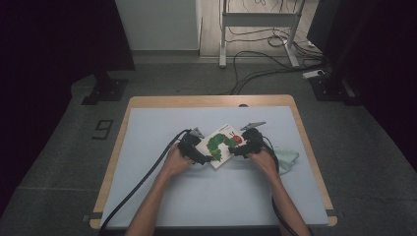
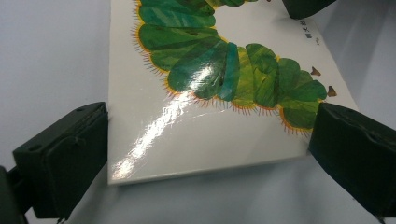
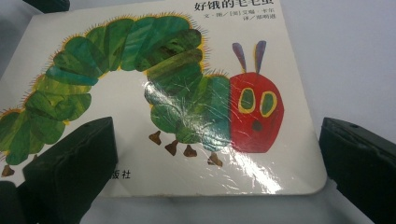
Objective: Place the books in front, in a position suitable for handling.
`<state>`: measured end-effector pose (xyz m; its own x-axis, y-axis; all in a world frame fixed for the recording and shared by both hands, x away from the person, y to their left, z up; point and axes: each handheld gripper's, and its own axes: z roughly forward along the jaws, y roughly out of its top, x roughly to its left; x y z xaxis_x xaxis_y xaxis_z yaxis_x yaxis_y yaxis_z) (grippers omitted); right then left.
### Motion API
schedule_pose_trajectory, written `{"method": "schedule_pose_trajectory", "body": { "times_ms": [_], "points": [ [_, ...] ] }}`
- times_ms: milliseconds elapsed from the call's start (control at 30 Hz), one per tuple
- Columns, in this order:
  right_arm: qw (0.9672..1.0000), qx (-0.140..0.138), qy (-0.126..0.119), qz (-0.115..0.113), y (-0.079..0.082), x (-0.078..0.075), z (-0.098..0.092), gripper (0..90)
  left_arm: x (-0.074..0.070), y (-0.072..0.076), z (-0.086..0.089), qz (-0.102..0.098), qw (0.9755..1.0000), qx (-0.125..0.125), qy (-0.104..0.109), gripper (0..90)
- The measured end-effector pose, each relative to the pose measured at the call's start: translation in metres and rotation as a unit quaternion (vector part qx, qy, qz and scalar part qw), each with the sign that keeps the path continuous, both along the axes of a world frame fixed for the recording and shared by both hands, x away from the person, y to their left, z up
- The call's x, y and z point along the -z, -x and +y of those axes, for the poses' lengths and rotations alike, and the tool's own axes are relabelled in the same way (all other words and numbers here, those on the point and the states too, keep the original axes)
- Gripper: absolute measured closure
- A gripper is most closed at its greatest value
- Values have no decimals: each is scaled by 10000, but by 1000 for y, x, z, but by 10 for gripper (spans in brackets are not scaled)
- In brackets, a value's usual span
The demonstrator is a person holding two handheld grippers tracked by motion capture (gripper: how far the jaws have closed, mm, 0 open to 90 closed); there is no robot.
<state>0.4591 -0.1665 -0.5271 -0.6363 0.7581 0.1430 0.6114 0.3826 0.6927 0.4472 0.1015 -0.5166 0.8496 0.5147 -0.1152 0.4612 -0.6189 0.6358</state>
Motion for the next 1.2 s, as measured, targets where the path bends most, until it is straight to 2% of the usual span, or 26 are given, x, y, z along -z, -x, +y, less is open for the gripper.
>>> {"method": "schedule_pose_trajectory", "body": {
  "times_ms": [200,367,467,600,867,1200],
  "points": [
    [10000,-3,-36,40,-2,1,0,0,0,-1,1,16,10000,34,9,0],
    [9999,-90,46,119,-6,-1,2,0,3,-4,2,108,9998,27,145,0],
    [9999,0,56,131,-7,-1,5,0,3,-3,2,109,9999,13,122,0],
    [10000,-11,34,89,-5,-1,5,0,2,-2,3,114,9999,56,90,0],
    [9999,-52,64,114,5,-1,12,0,1,7,9,143,9998,137,5,0],
    [9992,-386,0,69,28,0,16,0,2,30,23,45,9999,110,121,0]
  ]
}}
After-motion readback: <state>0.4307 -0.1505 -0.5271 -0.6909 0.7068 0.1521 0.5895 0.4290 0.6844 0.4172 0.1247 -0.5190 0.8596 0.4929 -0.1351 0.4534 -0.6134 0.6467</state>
